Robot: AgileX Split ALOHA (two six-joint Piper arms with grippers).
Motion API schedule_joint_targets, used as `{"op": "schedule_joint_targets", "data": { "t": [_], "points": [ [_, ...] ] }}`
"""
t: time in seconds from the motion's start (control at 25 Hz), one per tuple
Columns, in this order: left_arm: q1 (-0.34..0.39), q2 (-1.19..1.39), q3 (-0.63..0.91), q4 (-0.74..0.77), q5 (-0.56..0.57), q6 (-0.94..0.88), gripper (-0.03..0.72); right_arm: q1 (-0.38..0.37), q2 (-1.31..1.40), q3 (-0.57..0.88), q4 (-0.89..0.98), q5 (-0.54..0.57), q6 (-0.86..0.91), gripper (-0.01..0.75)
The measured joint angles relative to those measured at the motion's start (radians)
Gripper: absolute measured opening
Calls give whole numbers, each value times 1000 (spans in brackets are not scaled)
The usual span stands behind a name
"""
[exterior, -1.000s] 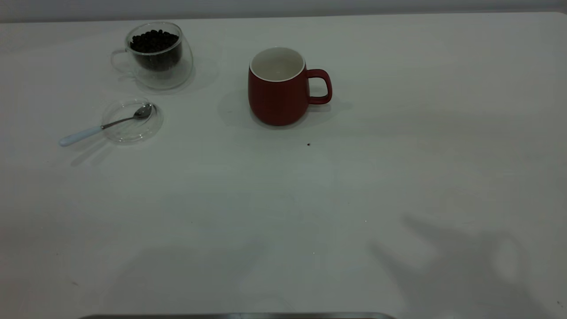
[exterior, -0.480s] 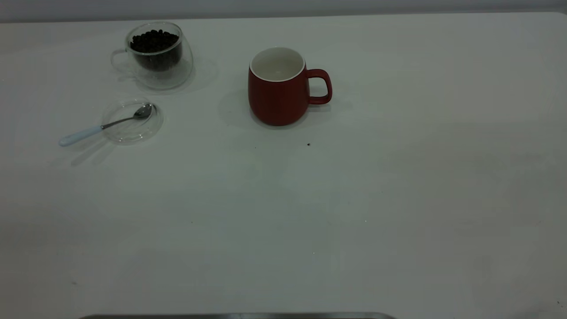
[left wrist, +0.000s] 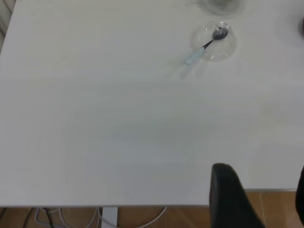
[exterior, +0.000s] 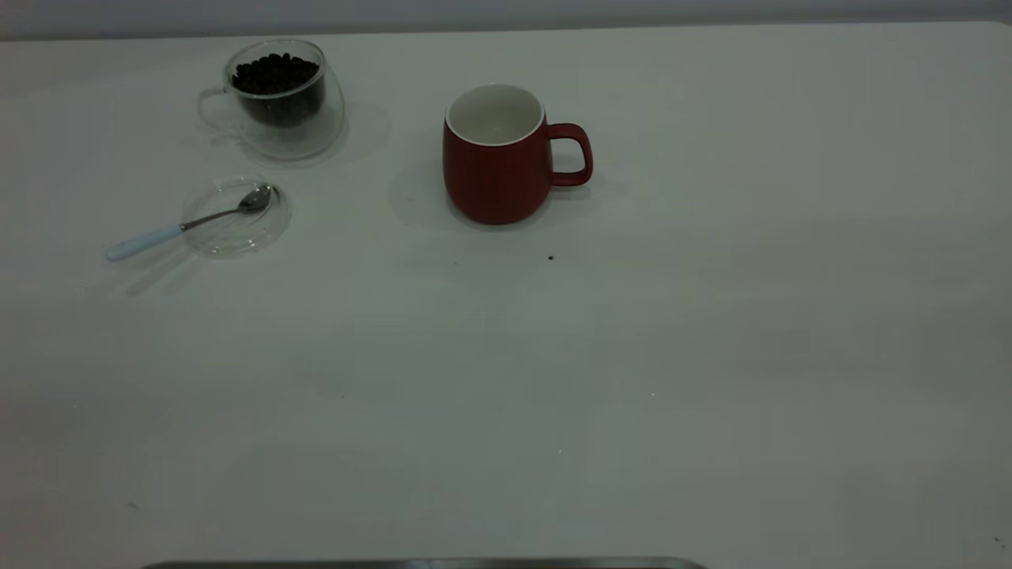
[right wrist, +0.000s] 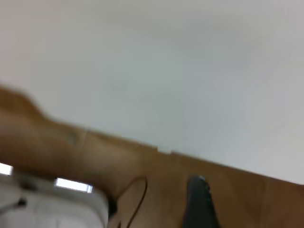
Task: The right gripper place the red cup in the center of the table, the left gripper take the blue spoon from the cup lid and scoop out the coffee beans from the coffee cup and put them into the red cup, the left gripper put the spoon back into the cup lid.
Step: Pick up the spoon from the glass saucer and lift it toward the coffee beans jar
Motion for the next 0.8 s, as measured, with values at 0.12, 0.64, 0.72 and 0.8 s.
{"op": "schedule_joint_targets", "data": {
  "t": [0.12, 0.64, 0.72, 0.8],
  "points": [
    [0, 0, 0, 0, 0, 0, 408, -98, -102, 1, 1, 0, -5, 583],
    [0, 0, 0, 0, 0, 1, 408, -217, -458, 1, 22, 9, -19, 583],
    [0, 0, 0, 0, 0, 2, 408, -217, -458, 1, 33, 9, -20, 583],
    [0, 0, 0, 0, 0, 1, 408, -202, -458, 1, 52, 10, -21, 583]
  ]
}}
